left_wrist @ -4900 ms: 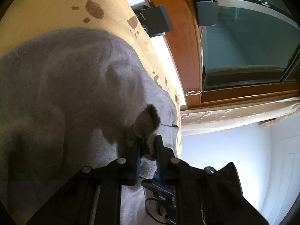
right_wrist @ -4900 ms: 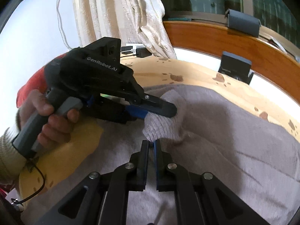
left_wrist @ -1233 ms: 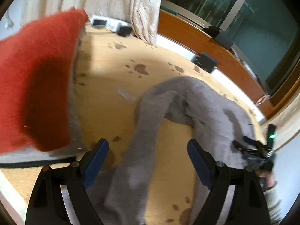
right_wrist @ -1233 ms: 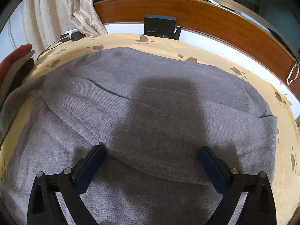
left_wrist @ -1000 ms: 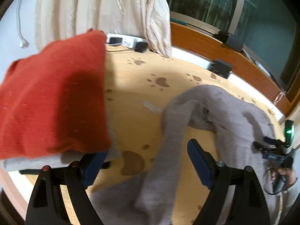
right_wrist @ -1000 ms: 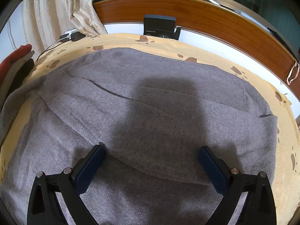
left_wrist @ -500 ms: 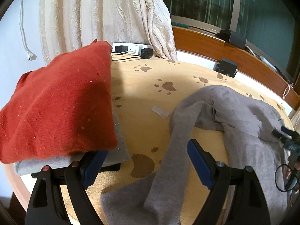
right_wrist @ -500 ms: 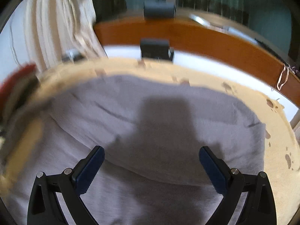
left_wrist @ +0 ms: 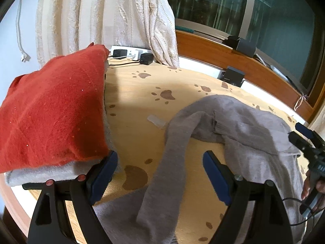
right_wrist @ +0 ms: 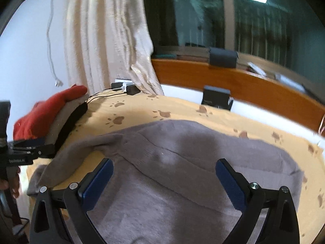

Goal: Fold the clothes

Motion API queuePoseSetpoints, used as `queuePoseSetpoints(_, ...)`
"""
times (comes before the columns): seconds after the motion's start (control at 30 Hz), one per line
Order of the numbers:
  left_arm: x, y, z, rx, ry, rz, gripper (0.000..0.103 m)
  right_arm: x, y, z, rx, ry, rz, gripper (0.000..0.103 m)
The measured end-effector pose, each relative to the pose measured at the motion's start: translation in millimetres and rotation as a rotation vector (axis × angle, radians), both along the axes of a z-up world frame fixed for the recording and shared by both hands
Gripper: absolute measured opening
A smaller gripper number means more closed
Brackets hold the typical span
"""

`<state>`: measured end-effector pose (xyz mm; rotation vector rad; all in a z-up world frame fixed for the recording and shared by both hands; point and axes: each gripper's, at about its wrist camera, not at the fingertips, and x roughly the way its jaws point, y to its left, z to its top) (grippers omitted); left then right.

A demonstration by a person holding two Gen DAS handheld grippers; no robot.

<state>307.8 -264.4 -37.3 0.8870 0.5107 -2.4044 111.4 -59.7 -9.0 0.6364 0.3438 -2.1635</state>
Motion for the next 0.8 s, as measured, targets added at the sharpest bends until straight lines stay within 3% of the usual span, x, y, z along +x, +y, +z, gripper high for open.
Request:
queuePoseSetpoints(0.17,5.3,0.1,1.0,0.015,0.019,-0.001,0.088,8.9,-10.6,4.7,0.040,0.042,-0.023,0.102)
queuePoseSetpoints(0.4,11.0,-2.6,-0.6,0.026,0.029,0.007,0.088,17.4,-27.4,3.8,0.159,0.154,-0.145,0.102)
queuePoseSetpoints(0.8,24.3,-7.5,-5.2,0.053,0.041,0.015,0.088,41.4,-48.2,0.0,0.213,0.260,-0.127,0.102)
